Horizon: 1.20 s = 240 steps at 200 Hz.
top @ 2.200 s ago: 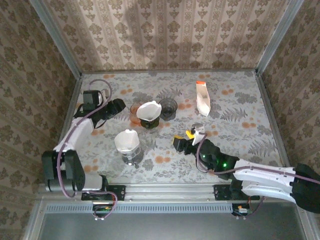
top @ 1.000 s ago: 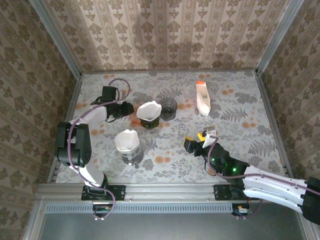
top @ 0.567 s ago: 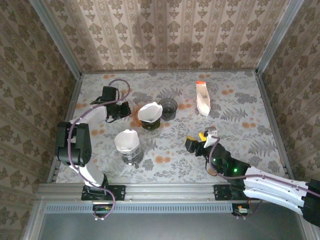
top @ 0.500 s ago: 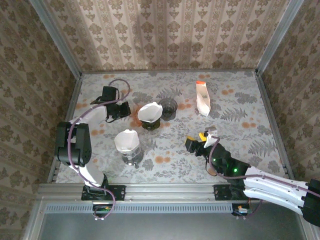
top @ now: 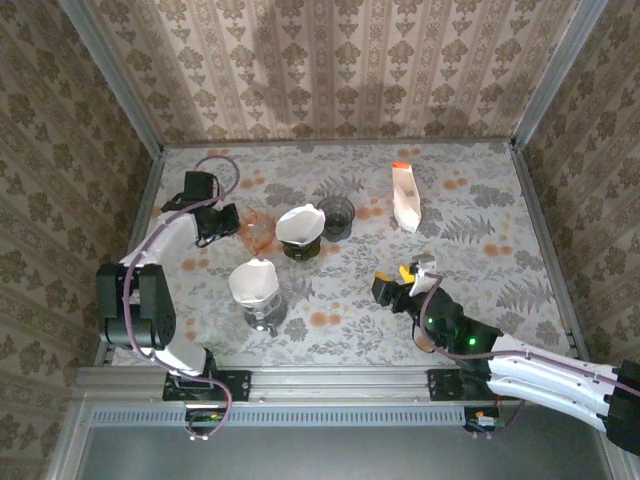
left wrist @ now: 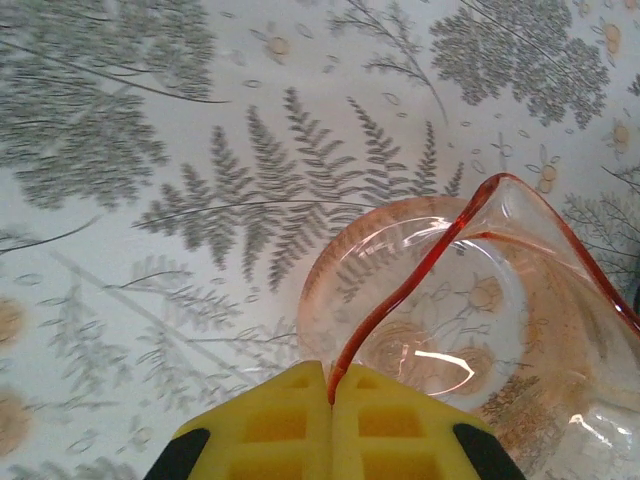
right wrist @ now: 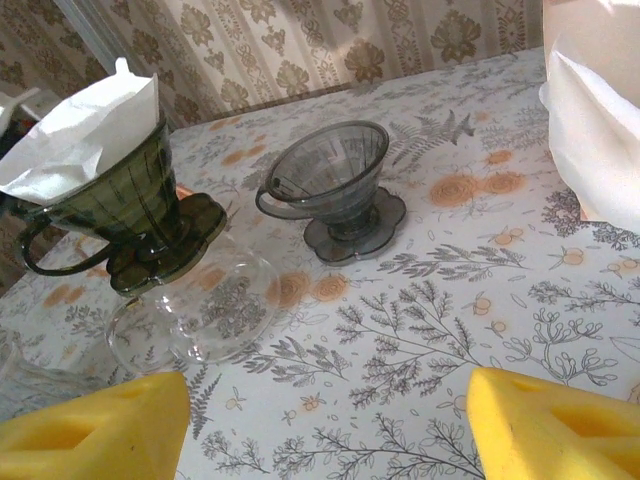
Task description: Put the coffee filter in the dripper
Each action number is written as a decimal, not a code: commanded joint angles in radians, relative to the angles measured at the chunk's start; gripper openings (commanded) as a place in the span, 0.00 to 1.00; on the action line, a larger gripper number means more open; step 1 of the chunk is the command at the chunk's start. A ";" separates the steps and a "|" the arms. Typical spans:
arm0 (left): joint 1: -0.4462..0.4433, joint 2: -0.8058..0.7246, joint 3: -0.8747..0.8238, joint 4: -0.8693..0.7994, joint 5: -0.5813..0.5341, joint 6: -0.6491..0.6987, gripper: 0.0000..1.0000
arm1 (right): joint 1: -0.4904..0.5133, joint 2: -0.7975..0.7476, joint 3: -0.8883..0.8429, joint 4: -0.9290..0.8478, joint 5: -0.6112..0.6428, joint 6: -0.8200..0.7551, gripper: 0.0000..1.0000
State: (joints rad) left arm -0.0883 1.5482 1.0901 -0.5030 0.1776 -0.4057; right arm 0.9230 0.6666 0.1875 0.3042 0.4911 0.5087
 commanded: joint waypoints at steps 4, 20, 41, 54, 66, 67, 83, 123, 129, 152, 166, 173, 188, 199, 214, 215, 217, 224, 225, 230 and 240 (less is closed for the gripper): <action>0.046 -0.083 0.014 -0.047 -0.013 0.019 0.00 | -0.007 -0.014 -0.013 -0.014 0.018 0.016 0.75; 0.059 -0.133 0.016 -0.055 -0.004 0.021 0.00 | -0.009 -0.016 -0.013 -0.013 0.018 0.018 0.75; 0.061 -0.192 0.050 -0.083 0.007 0.021 0.00 | -0.008 -0.017 -0.014 -0.015 0.017 0.019 0.75; 0.058 -0.221 0.083 -0.104 0.021 0.017 0.00 | -0.008 -0.021 -0.014 -0.019 0.018 0.019 0.75; 0.050 -0.248 0.113 -0.120 0.032 0.012 0.00 | -0.009 -0.025 -0.014 -0.021 0.021 0.019 0.75; 0.049 -0.250 0.116 -0.122 0.032 0.012 0.00 | -0.009 -0.025 -0.014 -0.021 0.020 0.020 0.75; 0.013 -0.280 0.170 -0.159 0.010 0.026 0.00 | -0.010 -0.029 -0.015 -0.023 0.022 0.019 0.75; -0.191 -0.341 0.322 -0.244 -0.089 0.051 0.00 | -0.012 -0.030 -0.014 -0.027 0.033 0.016 0.75; -0.234 -0.350 0.342 -0.252 -0.109 0.054 0.00 | -0.012 -0.030 -0.014 -0.029 0.036 0.016 0.75; -0.412 -0.361 0.417 -0.296 -0.176 0.070 0.00 | -0.015 -0.035 -0.011 -0.045 0.051 0.016 0.75; -0.518 -0.360 0.451 -0.333 -0.228 0.083 0.00 | -0.016 -0.046 -0.010 -0.059 0.063 0.017 0.75; -0.572 -0.360 0.463 -0.351 -0.254 0.089 0.00 | -0.018 -0.053 -0.010 -0.068 0.070 0.018 0.75; -0.684 -0.364 0.468 -0.377 -0.306 0.094 0.00 | -0.021 -0.071 -0.001 -0.111 0.104 0.025 0.75; -0.757 -0.366 0.461 -0.392 -0.333 0.086 0.00 | -0.021 -0.087 0.010 -0.146 0.138 0.029 0.75; -0.848 -0.360 0.441 -0.410 -0.365 0.066 0.00 | -0.024 -0.117 0.023 -0.203 0.198 0.042 0.75; -0.854 -0.359 0.439 -0.410 -0.366 0.064 0.00 | -0.024 -0.120 0.024 -0.206 0.203 0.042 0.75; -0.866 -0.358 0.437 -0.413 -0.368 0.061 0.00 | -0.024 -0.124 0.025 -0.212 0.212 0.042 0.75; -0.906 -0.350 0.429 -0.422 -0.378 0.051 0.00 | -0.026 -0.142 0.028 -0.228 0.236 0.045 0.76; -0.912 -0.349 0.427 -0.424 -0.380 0.049 0.00 | -0.027 -0.144 0.028 -0.231 0.240 0.045 0.76; -0.940 -0.341 0.420 -0.425 -0.390 0.042 0.00 | -0.029 -0.158 0.030 -0.247 0.257 0.047 0.76; -1.000 -0.322 0.404 -0.423 -0.396 0.025 0.00 | -0.034 -0.182 0.036 -0.277 0.288 0.053 0.77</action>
State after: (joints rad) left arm -0.9909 1.2022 1.5181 -0.9001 -0.1413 -0.3435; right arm 0.9024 0.5396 0.1860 0.1356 0.6456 0.5362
